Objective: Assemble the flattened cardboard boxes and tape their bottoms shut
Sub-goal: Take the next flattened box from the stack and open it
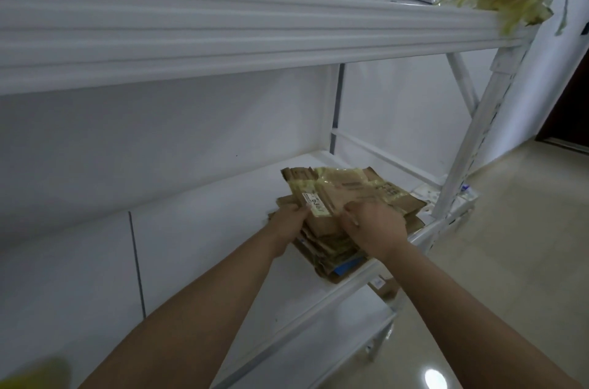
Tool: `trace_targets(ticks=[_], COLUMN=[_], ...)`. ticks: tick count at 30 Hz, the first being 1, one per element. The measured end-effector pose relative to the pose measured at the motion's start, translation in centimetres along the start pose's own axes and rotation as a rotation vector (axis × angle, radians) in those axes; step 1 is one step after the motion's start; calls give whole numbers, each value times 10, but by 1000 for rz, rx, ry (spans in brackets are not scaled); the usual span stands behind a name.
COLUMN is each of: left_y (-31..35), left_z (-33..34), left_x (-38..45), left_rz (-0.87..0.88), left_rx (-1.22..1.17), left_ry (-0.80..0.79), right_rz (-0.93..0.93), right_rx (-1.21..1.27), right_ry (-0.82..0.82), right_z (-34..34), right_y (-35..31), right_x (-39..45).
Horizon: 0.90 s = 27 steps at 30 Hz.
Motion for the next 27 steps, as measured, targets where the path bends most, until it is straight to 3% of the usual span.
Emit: trace_targets(ticks=[4,8,12,14,16,20,23,27], left_y=[5,17,22,18,10,12,14,9], left_z=[-15,-49,-84,-95,-110,-149,-175,-211], left_x=[-23,-48,-86,-106,-125,-160,-187,-225], left_rz=[84,177,180,137,89,76,53,97], left_rx=[-118,-123,-48,-62,-91,-227,-353,-359], left_ry=[68,113,115,77,67,267,406,446], right_rz=[166,264,360,364,346,228,141,87], right_rx=[91,229,736,972,991,986,1093,1287], right_ry=[171,244,136,97,106,110,27,-75], right_z=[-11,-26,-29,-23,-16,-1,-2,-5], right_y=[30,33,9,-9,-30,-84,-137,-205], right_x=[-3,3,12,14,11,-3,-20,-38])
Point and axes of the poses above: each hand's wrist, its own x-axis towards the middle knuckle, its own z-axis out of the palm, y = z × x, the point moved 4 cm from there along x, towards the middle knuckle, and after that the axes turned 1 degree about z, right-handed, at the moved point
